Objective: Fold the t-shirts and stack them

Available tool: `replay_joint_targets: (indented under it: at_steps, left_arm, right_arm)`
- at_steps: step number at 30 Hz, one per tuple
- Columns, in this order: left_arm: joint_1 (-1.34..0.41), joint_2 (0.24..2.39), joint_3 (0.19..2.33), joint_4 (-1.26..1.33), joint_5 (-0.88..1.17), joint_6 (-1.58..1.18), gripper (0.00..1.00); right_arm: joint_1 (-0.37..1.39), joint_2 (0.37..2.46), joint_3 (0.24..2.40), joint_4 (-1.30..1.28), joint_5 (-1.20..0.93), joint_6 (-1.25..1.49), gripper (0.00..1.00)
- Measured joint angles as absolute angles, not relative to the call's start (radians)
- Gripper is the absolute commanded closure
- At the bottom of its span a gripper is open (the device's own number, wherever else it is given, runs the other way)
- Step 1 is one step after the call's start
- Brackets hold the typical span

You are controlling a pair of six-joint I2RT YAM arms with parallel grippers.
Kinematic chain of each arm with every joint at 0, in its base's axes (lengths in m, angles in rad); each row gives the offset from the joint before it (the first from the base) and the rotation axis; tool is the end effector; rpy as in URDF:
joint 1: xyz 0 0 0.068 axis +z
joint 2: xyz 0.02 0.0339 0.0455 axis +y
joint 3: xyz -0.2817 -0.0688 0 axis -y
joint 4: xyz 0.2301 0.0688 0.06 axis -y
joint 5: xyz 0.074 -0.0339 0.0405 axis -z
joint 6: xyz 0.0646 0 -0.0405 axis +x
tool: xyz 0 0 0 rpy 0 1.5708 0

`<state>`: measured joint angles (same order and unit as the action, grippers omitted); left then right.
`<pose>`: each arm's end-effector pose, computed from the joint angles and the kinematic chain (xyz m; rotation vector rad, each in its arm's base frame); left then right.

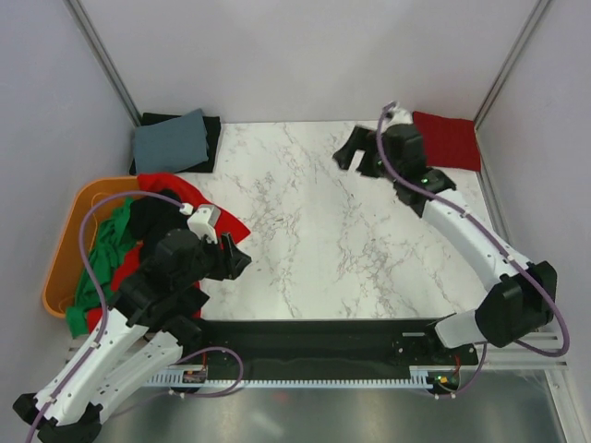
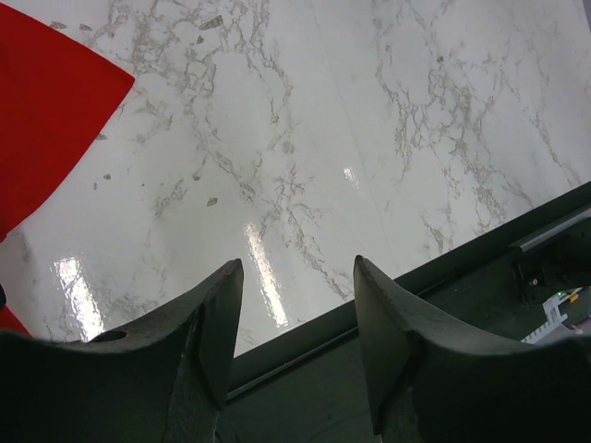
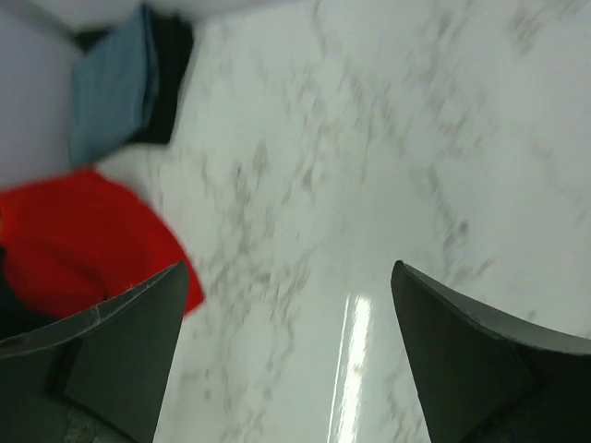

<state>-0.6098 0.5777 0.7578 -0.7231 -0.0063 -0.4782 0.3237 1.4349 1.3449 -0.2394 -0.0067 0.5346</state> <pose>0.0972 -0.0674 0.2960 0.1395 2.1762 -0.6312 0.3294 0.1110 0.3868 0.2000 1.9335 0.5842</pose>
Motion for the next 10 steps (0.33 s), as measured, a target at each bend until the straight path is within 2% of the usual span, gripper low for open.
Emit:
replay_joint_targets:
  at_steps: [5, 10]
  left_arm:
    - [-0.610, 0.562, 0.758, -0.723, -0.006, -0.478, 0.41]
    - [-0.608, 0.553, 0.758, -0.723, -0.007, -0.478, 0.41]
  right_arm:
    - [0.583, 1.369, 1.079, -0.295, -0.009, 0.599, 0.02]
    - [0.701, 1.256, 0.881, -0.361, 0.032, 0.660, 0.02]
